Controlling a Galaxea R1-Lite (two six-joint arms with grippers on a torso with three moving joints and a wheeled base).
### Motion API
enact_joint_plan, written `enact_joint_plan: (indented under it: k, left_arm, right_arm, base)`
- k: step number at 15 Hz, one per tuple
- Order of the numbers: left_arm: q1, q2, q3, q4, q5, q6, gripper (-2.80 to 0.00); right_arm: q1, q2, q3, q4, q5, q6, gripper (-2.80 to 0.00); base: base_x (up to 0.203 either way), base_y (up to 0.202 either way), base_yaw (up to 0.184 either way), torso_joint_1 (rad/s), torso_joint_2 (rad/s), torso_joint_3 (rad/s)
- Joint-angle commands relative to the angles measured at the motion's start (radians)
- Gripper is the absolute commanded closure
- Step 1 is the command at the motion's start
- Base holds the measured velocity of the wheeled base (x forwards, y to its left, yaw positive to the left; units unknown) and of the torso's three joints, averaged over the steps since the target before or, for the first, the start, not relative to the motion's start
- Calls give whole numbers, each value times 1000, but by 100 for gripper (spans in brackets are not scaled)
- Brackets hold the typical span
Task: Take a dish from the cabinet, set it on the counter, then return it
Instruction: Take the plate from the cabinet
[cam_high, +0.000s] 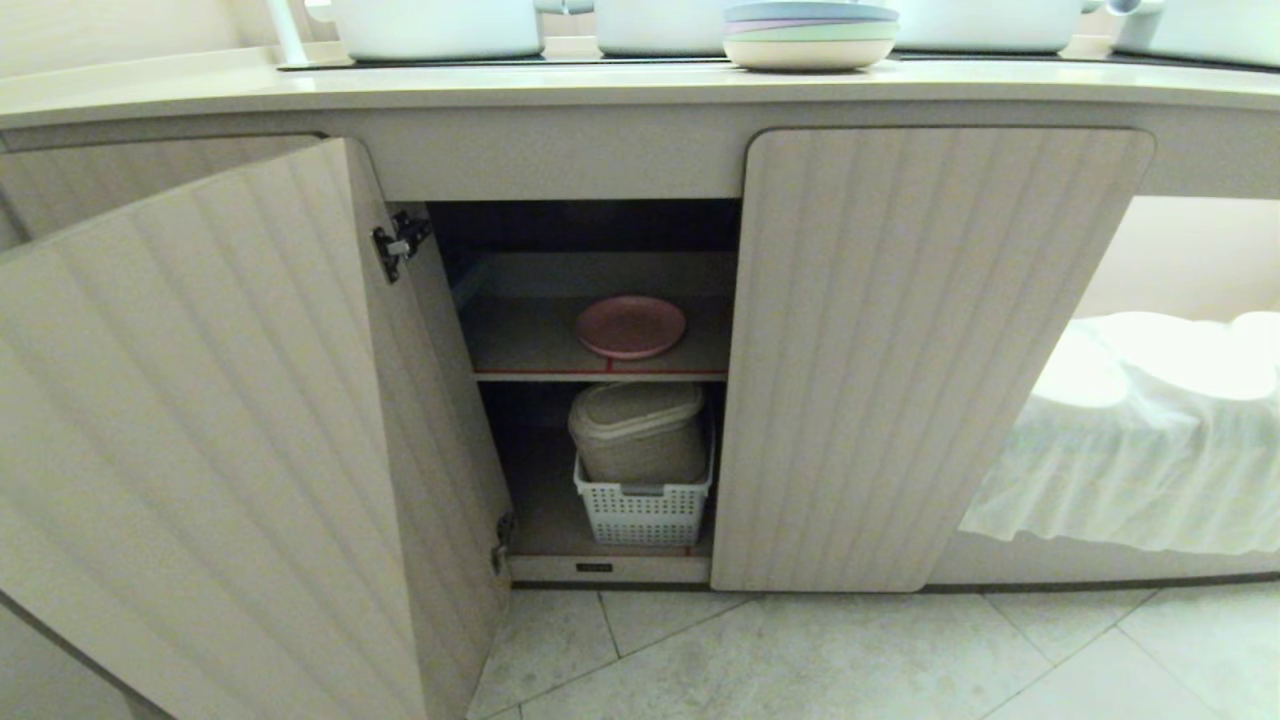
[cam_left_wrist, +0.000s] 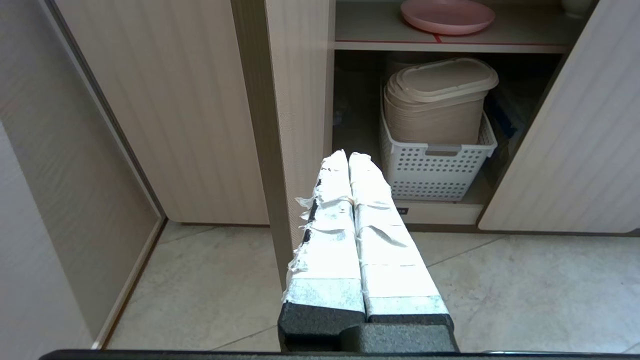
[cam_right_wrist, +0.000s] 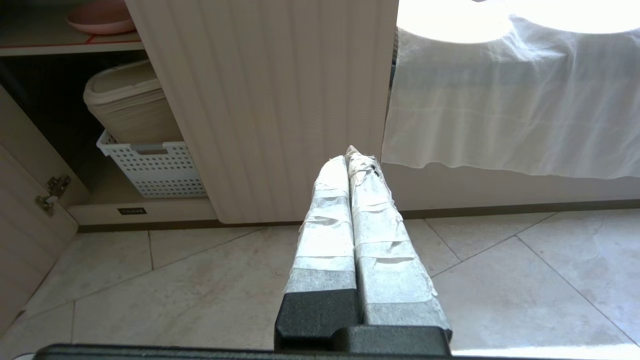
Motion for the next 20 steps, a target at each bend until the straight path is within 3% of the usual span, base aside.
enact_joint_plan:
  k: [1,4,20]
  left_arm:
    - [0,1,0,0,0,0,0]
    - [0,1,0,0,0,0,0]
    - [1,0,0,0,0,0,0]
  right_arm:
    - [0,0,0,-2,0,9,0]
    - [0,0,0,-3,-3,49,0]
    - [0,0,0,-3,-3,49,0]
  base:
    - [0,0,0,0,0,0]
    - [0,0,0,0,0,0]
    - [0,0,0,0,0,0]
